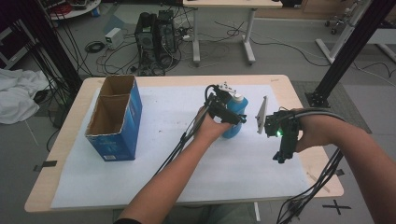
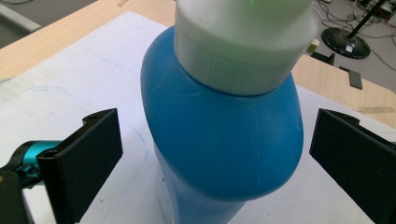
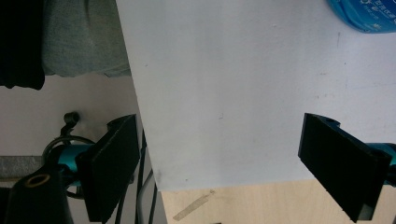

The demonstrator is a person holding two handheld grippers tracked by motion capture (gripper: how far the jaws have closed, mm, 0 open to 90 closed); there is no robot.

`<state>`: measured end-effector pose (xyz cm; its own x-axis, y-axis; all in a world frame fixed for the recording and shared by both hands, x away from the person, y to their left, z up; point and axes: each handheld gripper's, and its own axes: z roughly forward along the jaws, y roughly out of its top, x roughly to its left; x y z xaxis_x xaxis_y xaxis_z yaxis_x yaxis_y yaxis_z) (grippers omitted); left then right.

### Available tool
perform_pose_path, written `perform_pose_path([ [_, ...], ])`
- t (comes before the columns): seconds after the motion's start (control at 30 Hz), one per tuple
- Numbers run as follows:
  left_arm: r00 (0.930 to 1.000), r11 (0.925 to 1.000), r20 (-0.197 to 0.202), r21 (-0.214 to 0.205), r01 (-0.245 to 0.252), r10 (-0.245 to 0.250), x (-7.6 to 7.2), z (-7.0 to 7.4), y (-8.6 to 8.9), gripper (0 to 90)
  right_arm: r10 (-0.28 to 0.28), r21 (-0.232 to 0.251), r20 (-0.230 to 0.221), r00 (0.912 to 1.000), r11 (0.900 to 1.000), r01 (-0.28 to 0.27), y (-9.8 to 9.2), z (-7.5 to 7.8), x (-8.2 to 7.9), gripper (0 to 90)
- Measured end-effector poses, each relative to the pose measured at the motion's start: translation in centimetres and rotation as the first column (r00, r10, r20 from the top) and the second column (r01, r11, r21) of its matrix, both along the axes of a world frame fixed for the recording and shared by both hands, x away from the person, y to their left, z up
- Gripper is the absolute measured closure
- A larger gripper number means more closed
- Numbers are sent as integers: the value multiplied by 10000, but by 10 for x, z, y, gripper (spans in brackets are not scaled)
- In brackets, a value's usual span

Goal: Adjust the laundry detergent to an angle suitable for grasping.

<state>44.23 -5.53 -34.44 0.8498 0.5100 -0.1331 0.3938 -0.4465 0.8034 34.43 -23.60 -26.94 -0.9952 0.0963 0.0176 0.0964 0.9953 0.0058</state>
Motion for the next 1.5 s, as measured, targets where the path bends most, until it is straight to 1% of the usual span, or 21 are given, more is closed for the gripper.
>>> perform_pose_path([
  [0.07, 9999, 10000, 162, 82, -57, 56, 1, 0, 0, 23, 169, 23, 8, 9999, 9999, -169, 0, 0, 2, 120],
  [0.1, 9999, 9999, -46, -16, -115, 115, 0, -1, -1, 23, 177, 28, -4, 9998, 9998, -177, 0, 0, 2, 119],
  [0.23, 9994, 9991, -129, -271, -314, 310, 1, -2, -4, 23, 261, -54, -8, 9997, 9996, -261, 0, -1, 4, 120],
  [0.33, 9997, 9996, 48, 89, -258, 258, 3, -4, -4, 23, 249, -58, 2, 9997, 9997, -249, 0, -1, 4, 120],
  [0.37, 9993, 9993, 95, -21, -372, 372, 3, -6, -6, 23, 248, -58, 4, 9997, 9997, -248, 0, -1, 4, 120],
  [0.4, 9993, 9992, -6, 134, -378, 378, 3, -6, -6, 24, 241, -52, 2, 9997, 9997, -241, 0, 0, 3, 120],
  [0.43, 9987, 9989, -154, 5, -476, 476, 2, -7, -8, 24, 258, -46, -5, 9997, 9997, -258, 0, -1, 4, 119],
  [0.5, 9989, 9986, 25, 235, -479, 478, 4, -9, -8, 24, 187, -27, -1, 9998, 9998, -187, -1, -1, 3, 120],
  [0.63, 9971, 9972, -166, 123, -735, 737, 2, -12, -13, 25, -101, -21, -39, 9999, 9999, 101, -1, -1, 1, 120],
  [0.67, 9981, 9980, -210, 238, -581, 586, 2, -11, -12, 48, 198, -68, 0, 9998, 9998, -198, -2, -1, 3, 120],
  [0.7, 9973, 9974, -174, 70, -715, 716, 2, -12, -13, 75, 184, -58, -8, 9998, 9998, -184, -2, -1, 3, 120],
  [0.77, 9975, 9974, 74, 141, -701, 700, 3, -12, -14, 78, -67, 10, -36, 10000, 10000, 67, -2, -2, 2, 120],
  [0.8, 9974, 9972, 5, 165, -727, 727, 2, -11, -14, 85, 168, -25, -22, 9999, 9999, -168, -2, -3, 4, 120],
  [0.87, 9975, 9974, 59, 175, -701, 700, 3, -11, -14, 116, -59, -16, -70, 10000, 10000, 59, -1, -4, 3, 120],
  [0.9, 9974, 9971, 47, 208, -726, 726, 3, -11, -13, 117, 170, -61, -69, 9998, 9998, -170, -1, -4, 4, 120],
  [0.93, 9974, 9971, 48, 259, -714, 713, 3, -11, -13, 119, -186, -39, -108, 9998, 9998, 186, 0, -4, 2, 120],
  [1.0, 9980, 9974, 63, 343, -633, 631, 4, -12, -14, 156, 194, -26, -71, 9998, 9998, -195, 0, -4, 5, 120],
  [1.2, 9966, 9961, 343, 438, -761, 746, 0, -12, -17, 194, 177, -79, -100, 9998, 9998, -178, 0, -5, 5, 120],
  [1.23, 9943, 9953, 540, 279, -931, 915, 0, -12, -17, 217, 126, -83, -119, 9999, 9999, -127, 0, -5, 5, 120],
  [1.27, 9949, 9948, 489, 475, -904, 881, 0, -11, -16, 219, 92, -100, -139, 9999, 9999, -93, -1, -5, 5, 120],
  [1.5, 9926, 9930, 595, 462, -1087, 1059, 0, -10, -16, 249, -94, -47, -157, 9998, 9999, 94, 0, -5, 4, 120],
])
